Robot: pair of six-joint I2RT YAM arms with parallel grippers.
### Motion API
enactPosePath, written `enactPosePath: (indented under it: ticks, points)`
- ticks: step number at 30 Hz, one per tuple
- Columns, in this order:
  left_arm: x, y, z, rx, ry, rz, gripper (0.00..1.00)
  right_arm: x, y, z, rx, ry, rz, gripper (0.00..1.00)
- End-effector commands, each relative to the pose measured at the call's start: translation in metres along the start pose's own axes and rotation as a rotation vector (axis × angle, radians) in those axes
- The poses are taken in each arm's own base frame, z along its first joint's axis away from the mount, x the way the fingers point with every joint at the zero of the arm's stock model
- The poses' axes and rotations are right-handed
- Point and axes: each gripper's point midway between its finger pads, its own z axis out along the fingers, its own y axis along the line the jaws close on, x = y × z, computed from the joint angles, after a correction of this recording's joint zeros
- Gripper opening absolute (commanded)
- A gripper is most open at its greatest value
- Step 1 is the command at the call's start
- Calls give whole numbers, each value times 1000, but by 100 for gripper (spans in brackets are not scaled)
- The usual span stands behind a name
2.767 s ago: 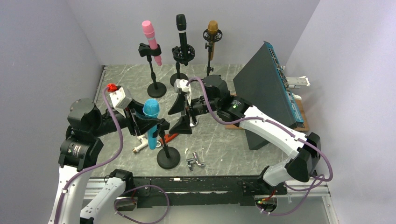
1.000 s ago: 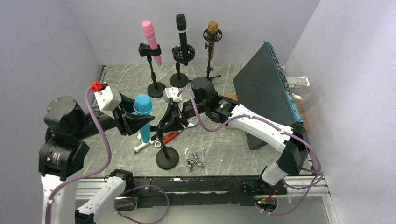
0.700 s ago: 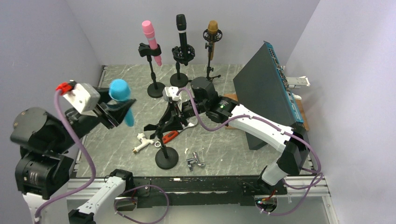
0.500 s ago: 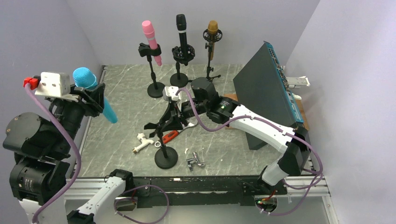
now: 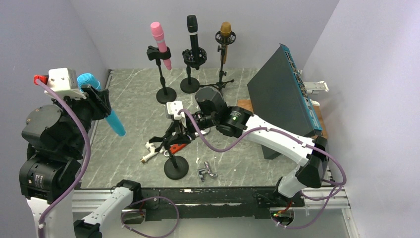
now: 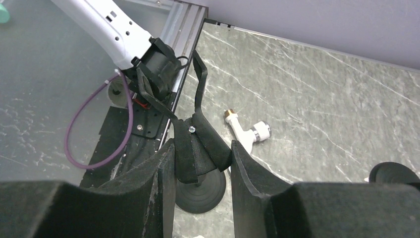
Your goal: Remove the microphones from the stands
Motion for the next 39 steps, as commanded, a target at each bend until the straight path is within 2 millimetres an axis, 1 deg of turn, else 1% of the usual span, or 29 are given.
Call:
enactPosePath:
  ticks: [1,4,8,11,13,17,21,24,26,28,30,31,33,34,35,37,38,39]
  points:
    - [-25,-3,-2,5,-65,-36,0,75,12,1,-3,231,66,0]
    - [-22,-8,-1,29,-43,-51,0,101,23,5,-13,282,88,0]
    - [-12,-16,0,62,-3,-87,0,130,39,9,-25,319,120,0]
    - [-1,-19,-1,74,33,-115,0,153,43,12,-7,357,136,0]
    - [5,-20,-2,75,52,-126,0,163,43,14,-1,369,139,0]
    - [10,-18,-5,67,72,-123,0,188,47,18,-20,444,144,0]
    - [8,-17,-6,64,74,-118,0,200,54,15,-42,478,147,0]
    - [8,-17,-6,64,71,-121,0,203,64,7,-56,479,142,0]
    - [10,-18,-5,71,74,-122,0,210,67,1,-48,491,138,0]
    - [11,-20,-4,78,81,-124,0,219,66,1,-47,518,136,0]
    - [13,-23,-1,84,91,-131,0,223,62,8,-47,533,145,0]
    - [14,-24,0,92,95,-135,0,224,58,12,-42,535,147,0]
    - [18,-28,4,99,115,-145,0,218,47,20,-14,528,149,0]
    - [19,-29,5,101,127,-154,0,214,43,22,3,521,151,3]
    - [22,-31,7,100,144,-161,0,207,38,23,21,508,144,15]
    - [28,-32,11,87,184,-183,0,189,27,22,72,470,125,41]
    - [33,-32,13,75,207,-193,0,180,21,20,101,454,114,51]
    - [37,-32,17,60,230,-206,0,169,17,18,122,438,101,59]
